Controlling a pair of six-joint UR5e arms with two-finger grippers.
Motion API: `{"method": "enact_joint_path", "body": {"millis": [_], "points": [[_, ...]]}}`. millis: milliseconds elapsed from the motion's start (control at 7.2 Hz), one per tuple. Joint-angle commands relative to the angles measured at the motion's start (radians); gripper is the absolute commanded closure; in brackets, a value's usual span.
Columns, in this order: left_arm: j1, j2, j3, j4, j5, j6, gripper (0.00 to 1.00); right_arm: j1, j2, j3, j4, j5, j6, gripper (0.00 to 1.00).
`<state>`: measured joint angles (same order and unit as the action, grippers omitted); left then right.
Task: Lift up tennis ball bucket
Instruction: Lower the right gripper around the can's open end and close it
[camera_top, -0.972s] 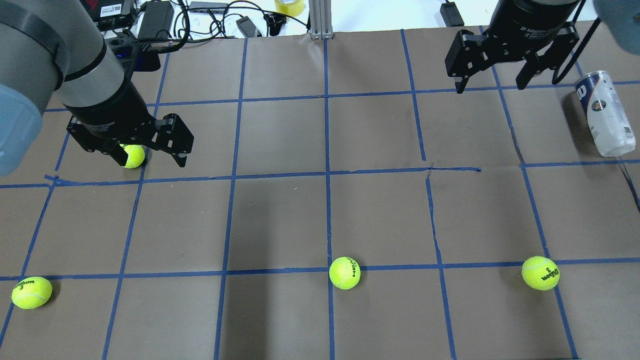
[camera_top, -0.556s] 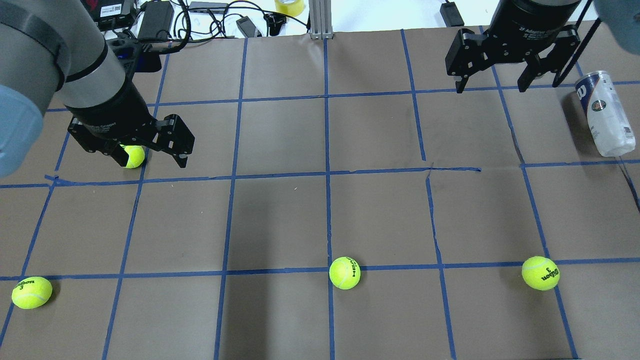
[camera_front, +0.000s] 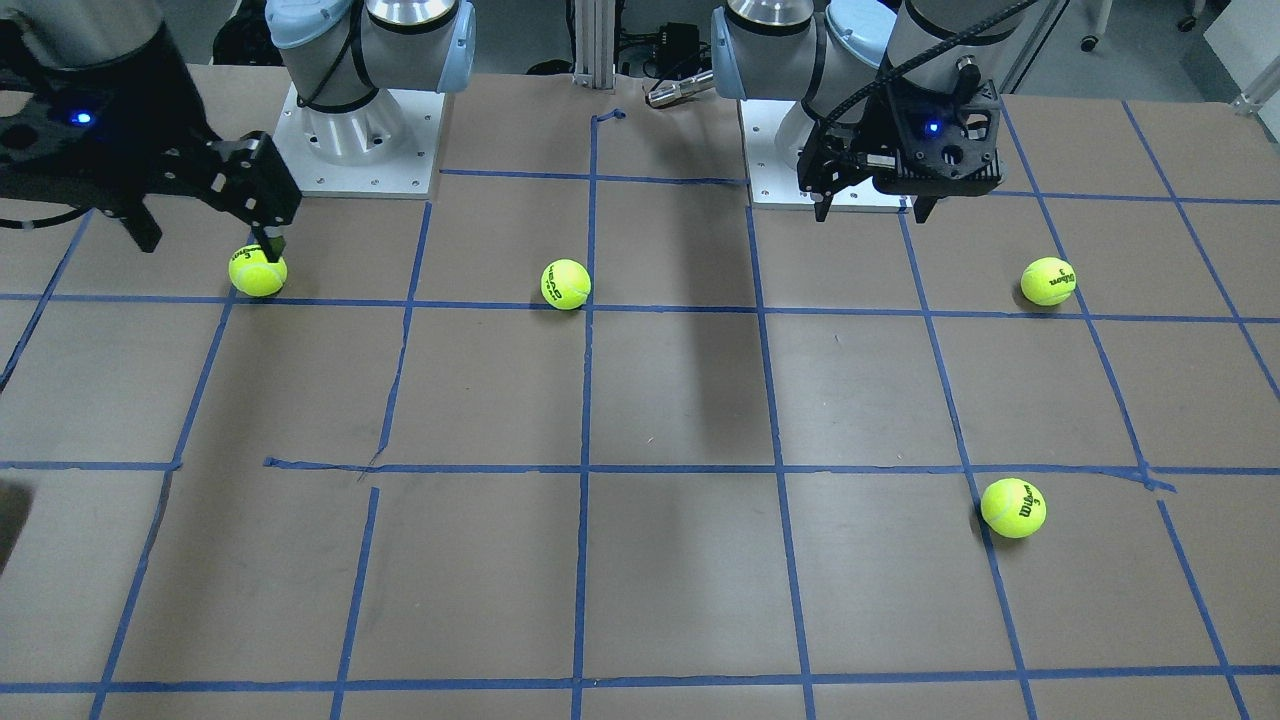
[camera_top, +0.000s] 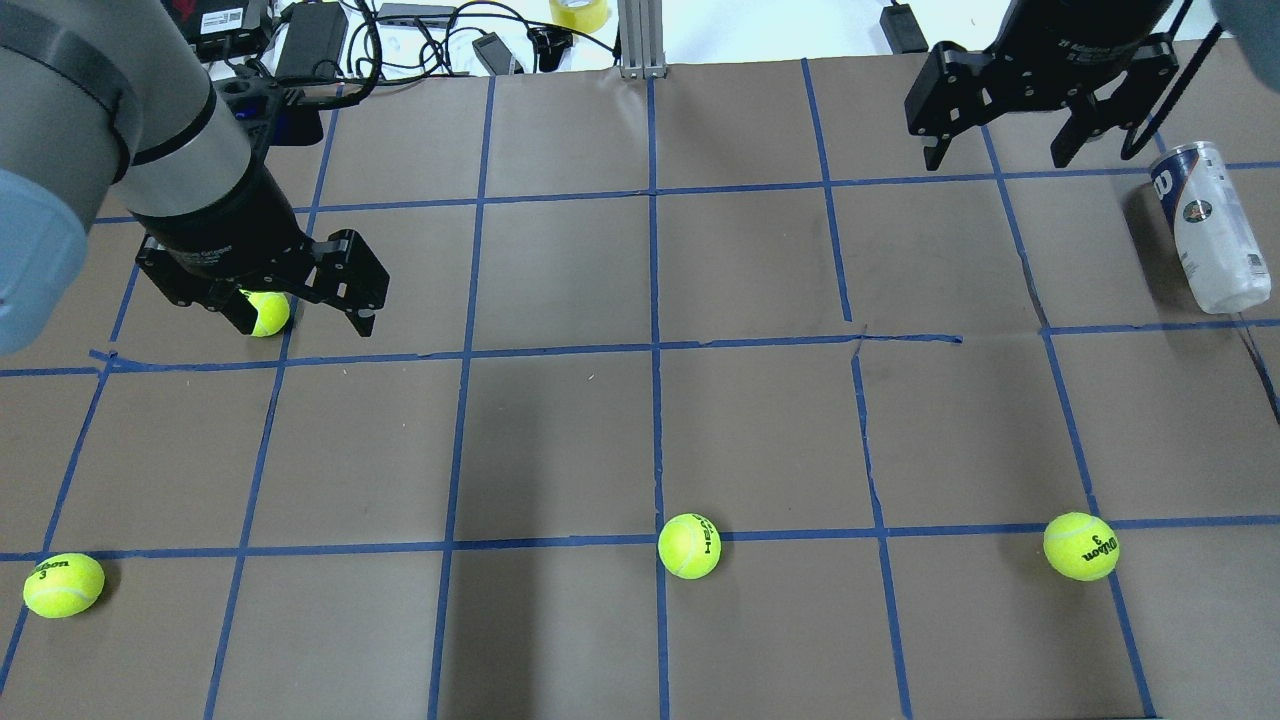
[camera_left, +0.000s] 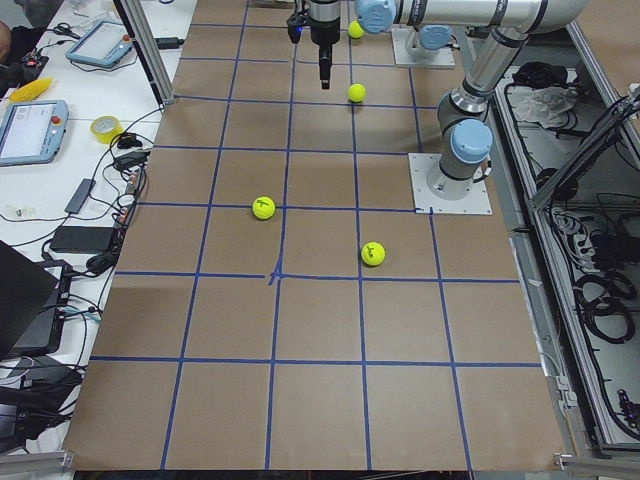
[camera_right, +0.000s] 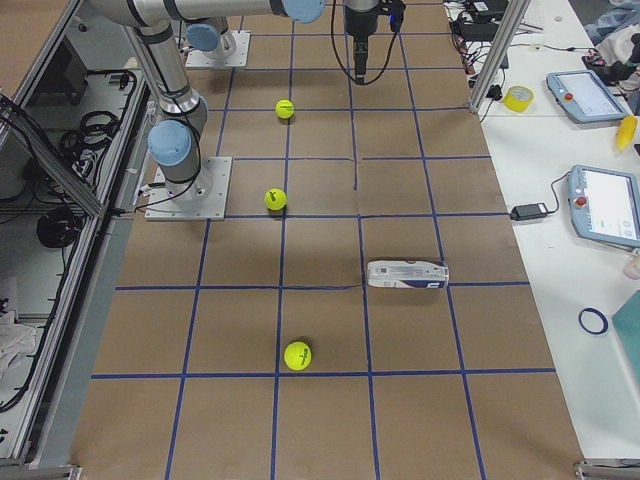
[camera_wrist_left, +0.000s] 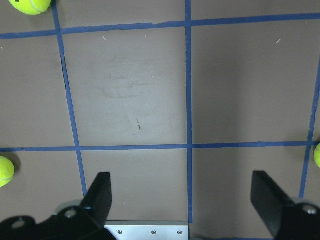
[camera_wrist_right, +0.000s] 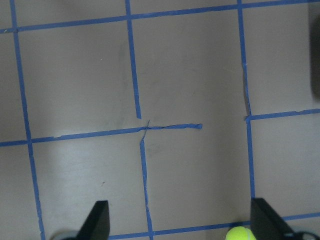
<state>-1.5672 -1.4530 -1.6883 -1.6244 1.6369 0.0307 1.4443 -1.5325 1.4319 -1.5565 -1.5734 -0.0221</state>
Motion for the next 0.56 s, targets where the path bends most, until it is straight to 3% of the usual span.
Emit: {"method": "enact_joint_path", "body": {"millis": [0,417], "points": [[-0.002,-0.001,-0.001,0.0,0.0,0.0,0.0,-0.1,0.046,-0.049,-0.008,-0.003,-0.038,0.0],[0.001,0.0,-0.001,-0.002,0.001,0.0,0.0,-0.243,0.258,-0.202,-0.026,-0.034,-0.117,0.0]]}}
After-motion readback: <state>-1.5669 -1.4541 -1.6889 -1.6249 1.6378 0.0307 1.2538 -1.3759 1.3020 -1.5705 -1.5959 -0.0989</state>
